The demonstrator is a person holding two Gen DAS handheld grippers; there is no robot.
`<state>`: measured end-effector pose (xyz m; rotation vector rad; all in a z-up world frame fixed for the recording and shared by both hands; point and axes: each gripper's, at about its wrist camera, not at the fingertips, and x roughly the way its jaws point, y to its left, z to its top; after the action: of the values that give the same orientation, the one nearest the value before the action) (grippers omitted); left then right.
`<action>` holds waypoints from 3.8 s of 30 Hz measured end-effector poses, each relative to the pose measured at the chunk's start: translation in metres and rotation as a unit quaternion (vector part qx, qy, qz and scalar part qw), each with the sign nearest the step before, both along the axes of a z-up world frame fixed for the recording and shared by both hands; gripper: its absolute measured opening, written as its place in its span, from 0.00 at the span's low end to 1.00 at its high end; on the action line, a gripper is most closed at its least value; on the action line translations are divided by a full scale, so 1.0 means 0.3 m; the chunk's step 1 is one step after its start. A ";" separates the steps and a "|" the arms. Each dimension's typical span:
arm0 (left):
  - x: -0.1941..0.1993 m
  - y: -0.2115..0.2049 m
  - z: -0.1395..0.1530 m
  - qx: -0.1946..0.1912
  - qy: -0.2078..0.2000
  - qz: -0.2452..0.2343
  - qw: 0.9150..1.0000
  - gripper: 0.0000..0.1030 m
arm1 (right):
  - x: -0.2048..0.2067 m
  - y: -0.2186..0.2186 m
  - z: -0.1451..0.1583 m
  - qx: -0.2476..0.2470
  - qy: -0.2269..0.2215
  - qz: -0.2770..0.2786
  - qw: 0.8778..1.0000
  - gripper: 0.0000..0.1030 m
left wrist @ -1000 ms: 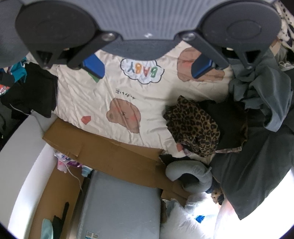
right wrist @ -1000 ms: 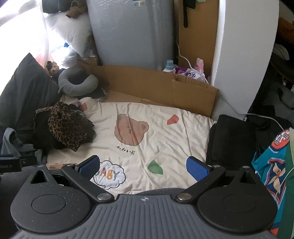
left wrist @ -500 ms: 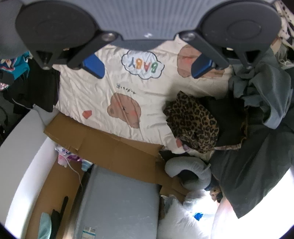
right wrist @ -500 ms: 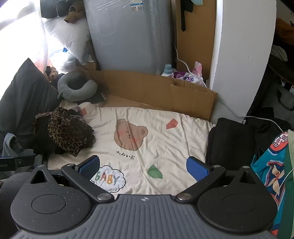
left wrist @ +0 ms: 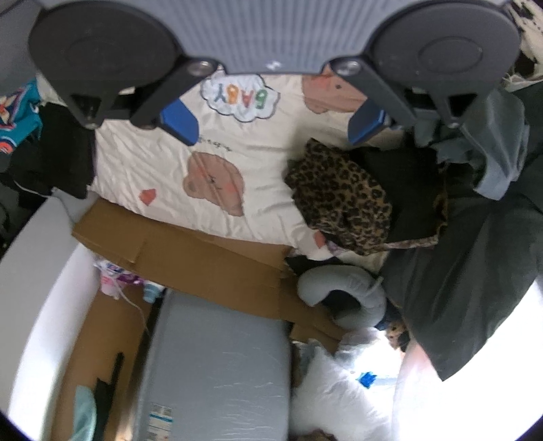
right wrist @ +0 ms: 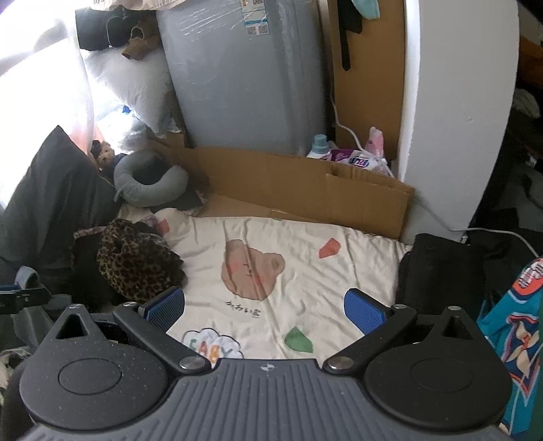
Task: Fold clothes
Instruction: 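Move the left gripper toward the leopard-print garment on the clothes pile, then close the left gripper on the leopard-print garment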
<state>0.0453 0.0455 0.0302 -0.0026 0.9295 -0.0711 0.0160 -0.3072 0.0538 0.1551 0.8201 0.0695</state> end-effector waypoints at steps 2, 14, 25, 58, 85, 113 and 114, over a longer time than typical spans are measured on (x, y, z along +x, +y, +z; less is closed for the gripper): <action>0.021 0.031 -0.004 -0.002 0.003 0.011 1.000 0.94 | 0.023 0.002 0.011 0.001 -0.001 0.003 1.000 1.00; 0.115 0.149 -0.020 0.002 0.017 0.033 0.999 0.94 | 0.215 0.041 0.147 0.006 -0.009 0.034 0.999 1.00; 0.192 0.177 -0.045 -0.006 0.005 0.041 0.999 0.93 | 0.372 0.070 0.161 -0.010 -0.016 0.054 0.998 1.00; 0.463 0.226 -0.488 -0.037 0.040 0.067 0.996 0.93 | 0.699 0.112 -0.321 -0.010 0.002 0.103 0.995 1.00; 0.591 0.349 -0.854 -0.099 0.008 0.132 0.986 0.85 | 0.737 0.301 -0.867 0.034 0.000 0.216 0.976 1.00; 0.596 0.423 -0.923 -0.184 -0.088 0.145 0.968 0.04 | 0.647 0.304 -1.061 0.056 0.053 0.187 0.979 0.87; 0.587 0.409 -0.911 -0.185 -0.090 0.134 0.969 0.04 | 0.645 0.309 -1.056 0.052 0.048 0.193 0.979 0.87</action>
<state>0.2214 0.1683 -0.2432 -0.4602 0.7162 0.0065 0.2097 -0.2146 -0.2629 0.0961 0.9358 0.4735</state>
